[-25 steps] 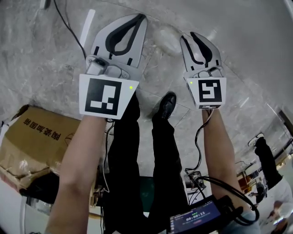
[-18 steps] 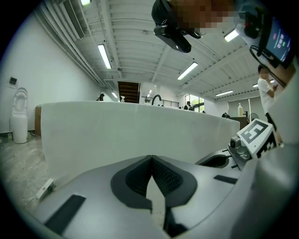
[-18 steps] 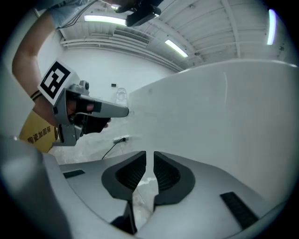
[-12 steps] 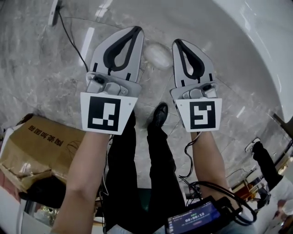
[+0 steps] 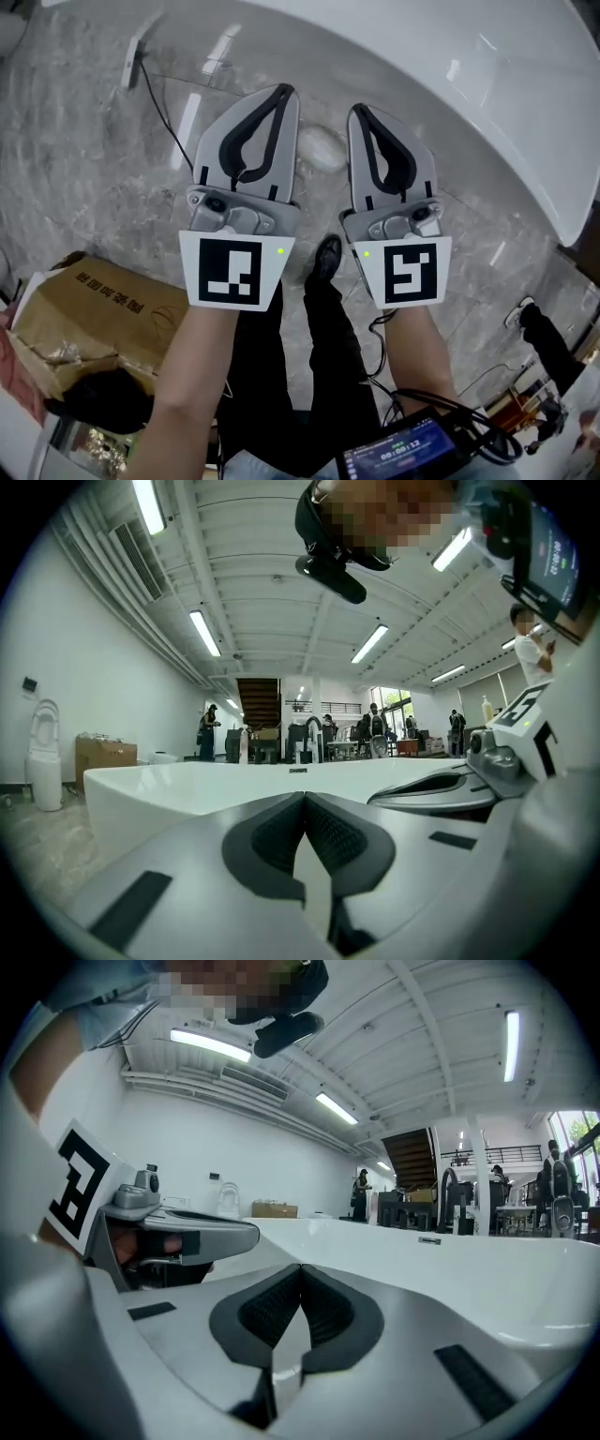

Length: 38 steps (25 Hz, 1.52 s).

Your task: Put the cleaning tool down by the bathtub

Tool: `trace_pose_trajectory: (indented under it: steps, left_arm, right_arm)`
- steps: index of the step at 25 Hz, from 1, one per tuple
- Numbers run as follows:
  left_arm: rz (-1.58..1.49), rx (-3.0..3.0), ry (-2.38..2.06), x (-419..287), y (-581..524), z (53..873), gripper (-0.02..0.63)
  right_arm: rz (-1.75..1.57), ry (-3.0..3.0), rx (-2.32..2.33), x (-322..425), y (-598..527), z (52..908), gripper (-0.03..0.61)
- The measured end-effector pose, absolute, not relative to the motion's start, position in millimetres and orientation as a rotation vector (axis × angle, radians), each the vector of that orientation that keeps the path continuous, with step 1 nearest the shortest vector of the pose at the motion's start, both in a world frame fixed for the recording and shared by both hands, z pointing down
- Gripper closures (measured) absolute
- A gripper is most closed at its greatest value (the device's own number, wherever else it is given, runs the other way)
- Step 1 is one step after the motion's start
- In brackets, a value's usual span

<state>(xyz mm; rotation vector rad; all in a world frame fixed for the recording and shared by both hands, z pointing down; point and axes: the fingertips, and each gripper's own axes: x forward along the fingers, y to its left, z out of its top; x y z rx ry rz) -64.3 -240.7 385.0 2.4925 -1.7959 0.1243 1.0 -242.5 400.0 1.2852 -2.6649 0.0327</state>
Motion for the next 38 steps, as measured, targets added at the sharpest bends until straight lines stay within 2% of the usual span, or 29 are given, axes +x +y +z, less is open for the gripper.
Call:
trace_pose_trajectory:
  steps: [14, 38]
  left_arm:
    - [0.087, 2.548, -1.860, -67.0, -231.3, 314.6, 0.600]
    - [0.087, 2.573, -1.837, -72.5, -219.5, 317.0, 0.600]
  right_arm:
    - [-0.082, -2.675, 1.358, 7.3, -243.2, 323.9, 0.566]
    - [-0.077, -2.663, 1.376, -0.1, -231.5, 329.2, 0.566]
